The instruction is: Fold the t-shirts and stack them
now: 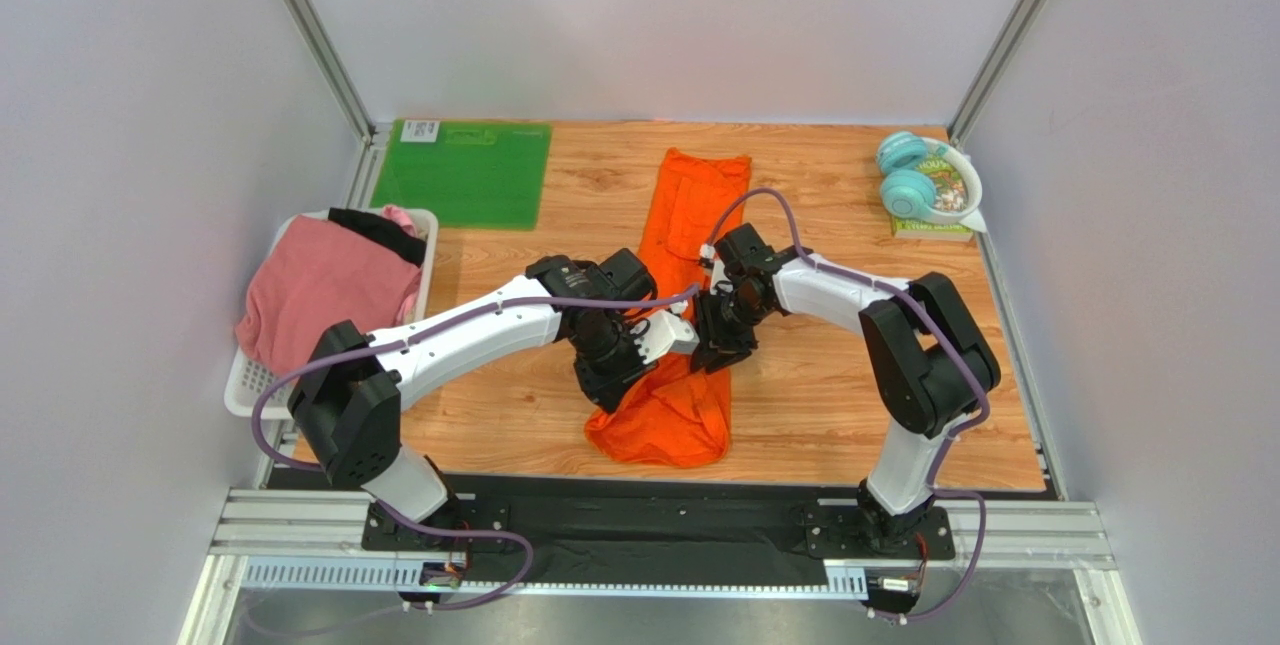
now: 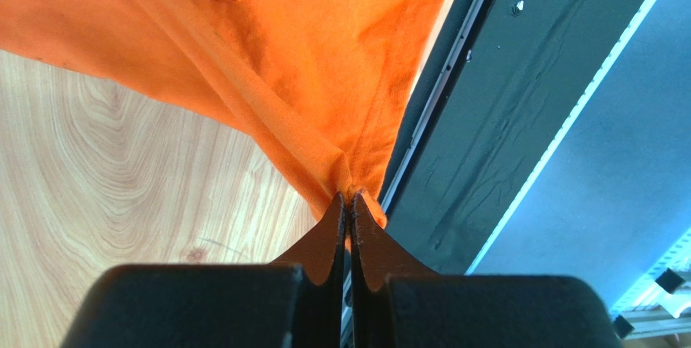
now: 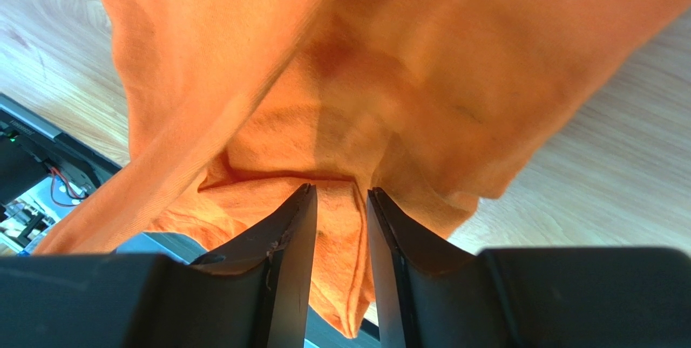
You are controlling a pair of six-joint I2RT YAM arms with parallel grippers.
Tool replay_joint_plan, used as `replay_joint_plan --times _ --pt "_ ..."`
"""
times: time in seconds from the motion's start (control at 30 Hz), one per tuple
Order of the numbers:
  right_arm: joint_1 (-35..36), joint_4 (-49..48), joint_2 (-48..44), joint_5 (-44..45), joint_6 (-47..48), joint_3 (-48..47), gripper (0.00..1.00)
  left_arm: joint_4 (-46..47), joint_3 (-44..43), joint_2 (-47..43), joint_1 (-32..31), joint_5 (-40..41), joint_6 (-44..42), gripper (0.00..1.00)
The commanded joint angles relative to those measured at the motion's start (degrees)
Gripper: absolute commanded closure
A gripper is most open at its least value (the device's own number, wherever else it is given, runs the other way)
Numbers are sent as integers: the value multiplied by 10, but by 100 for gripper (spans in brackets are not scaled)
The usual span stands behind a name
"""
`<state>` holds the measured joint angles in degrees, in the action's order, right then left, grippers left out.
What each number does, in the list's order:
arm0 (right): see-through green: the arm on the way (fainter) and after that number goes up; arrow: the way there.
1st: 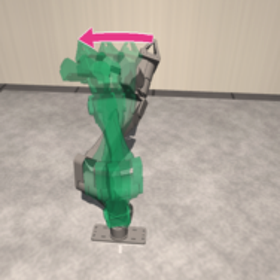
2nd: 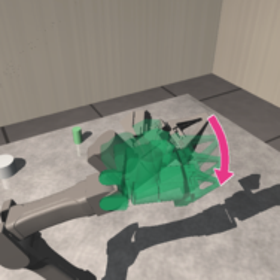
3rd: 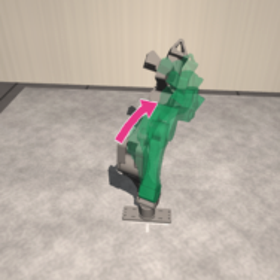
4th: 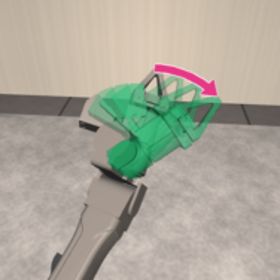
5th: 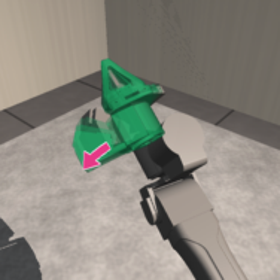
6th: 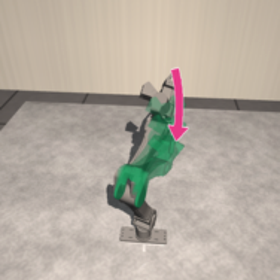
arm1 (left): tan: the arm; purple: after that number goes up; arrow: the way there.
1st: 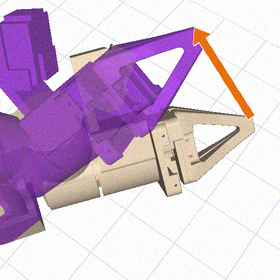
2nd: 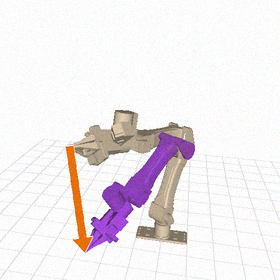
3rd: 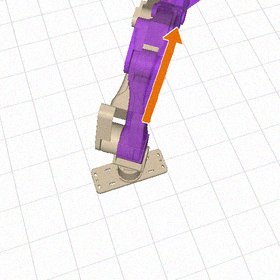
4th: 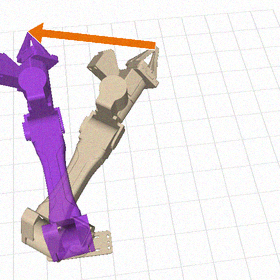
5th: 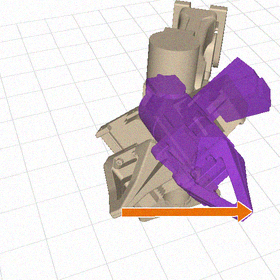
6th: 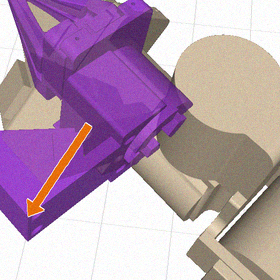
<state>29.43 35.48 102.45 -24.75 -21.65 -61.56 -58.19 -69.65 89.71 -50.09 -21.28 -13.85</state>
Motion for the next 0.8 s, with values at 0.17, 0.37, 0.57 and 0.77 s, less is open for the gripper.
replay_joint_plan --times 0.17,0.37,0.57,0.77 --pt "4 -54 -4 -40 -16 20 68 -13 -14 -2 3 -18 -9 98" --pt "10 -52 -23 -40 -23 36 80 -14 -17 -2 2 -20 -7 98" --pt "11 -52 -46 -43 -32 56 92 -15 -17 -4 3 -20 -4 98" --pt "27 -43 -87 -49 -46 54 96 -14 -17 -2 3 -18 -5 98"
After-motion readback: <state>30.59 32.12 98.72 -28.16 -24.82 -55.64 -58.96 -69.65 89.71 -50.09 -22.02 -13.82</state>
